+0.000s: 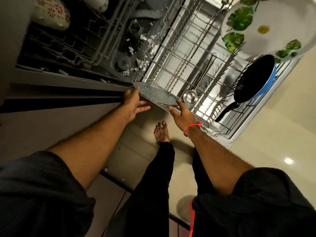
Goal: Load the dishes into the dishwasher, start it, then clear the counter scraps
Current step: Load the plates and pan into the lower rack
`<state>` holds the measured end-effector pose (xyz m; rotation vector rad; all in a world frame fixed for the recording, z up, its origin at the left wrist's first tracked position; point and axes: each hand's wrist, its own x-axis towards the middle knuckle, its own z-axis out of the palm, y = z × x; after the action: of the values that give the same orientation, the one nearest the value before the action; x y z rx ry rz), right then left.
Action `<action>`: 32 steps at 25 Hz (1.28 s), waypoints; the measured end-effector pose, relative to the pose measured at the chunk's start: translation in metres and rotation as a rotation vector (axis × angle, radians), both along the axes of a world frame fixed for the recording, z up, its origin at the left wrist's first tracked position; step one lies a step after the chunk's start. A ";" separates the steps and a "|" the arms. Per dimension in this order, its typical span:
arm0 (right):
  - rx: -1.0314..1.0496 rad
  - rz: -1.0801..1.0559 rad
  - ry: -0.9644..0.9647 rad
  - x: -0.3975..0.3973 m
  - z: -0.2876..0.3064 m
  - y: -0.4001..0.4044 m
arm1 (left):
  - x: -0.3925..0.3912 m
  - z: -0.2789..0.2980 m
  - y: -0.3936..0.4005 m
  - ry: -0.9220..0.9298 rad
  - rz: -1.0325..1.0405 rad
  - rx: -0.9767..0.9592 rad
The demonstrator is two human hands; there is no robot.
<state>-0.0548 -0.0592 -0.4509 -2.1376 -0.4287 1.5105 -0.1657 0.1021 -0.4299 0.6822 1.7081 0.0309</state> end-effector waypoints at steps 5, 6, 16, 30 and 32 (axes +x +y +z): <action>0.101 0.101 -0.004 0.003 0.057 -0.009 | -0.020 0.070 -0.038 0.024 -0.001 0.090; 0.120 0.106 0.013 0.004 0.070 -0.010 | -0.025 0.087 -0.048 0.022 0.010 0.100; 0.439 0.461 0.110 -0.054 0.275 -0.021 | -0.142 0.294 -0.180 0.021 0.134 0.498; 0.791 1.041 0.319 -0.383 0.448 -0.028 | -0.416 0.403 -0.319 0.204 0.727 0.958; 0.778 1.094 0.341 -0.433 0.453 -0.037 | -0.461 0.405 -0.342 0.268 0.799 0.980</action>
<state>-0.4874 -0.0958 0.0019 -0.9689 -1.8747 1.7044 -0.6264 -0.2398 -0.0253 0.6498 2.0914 1.4594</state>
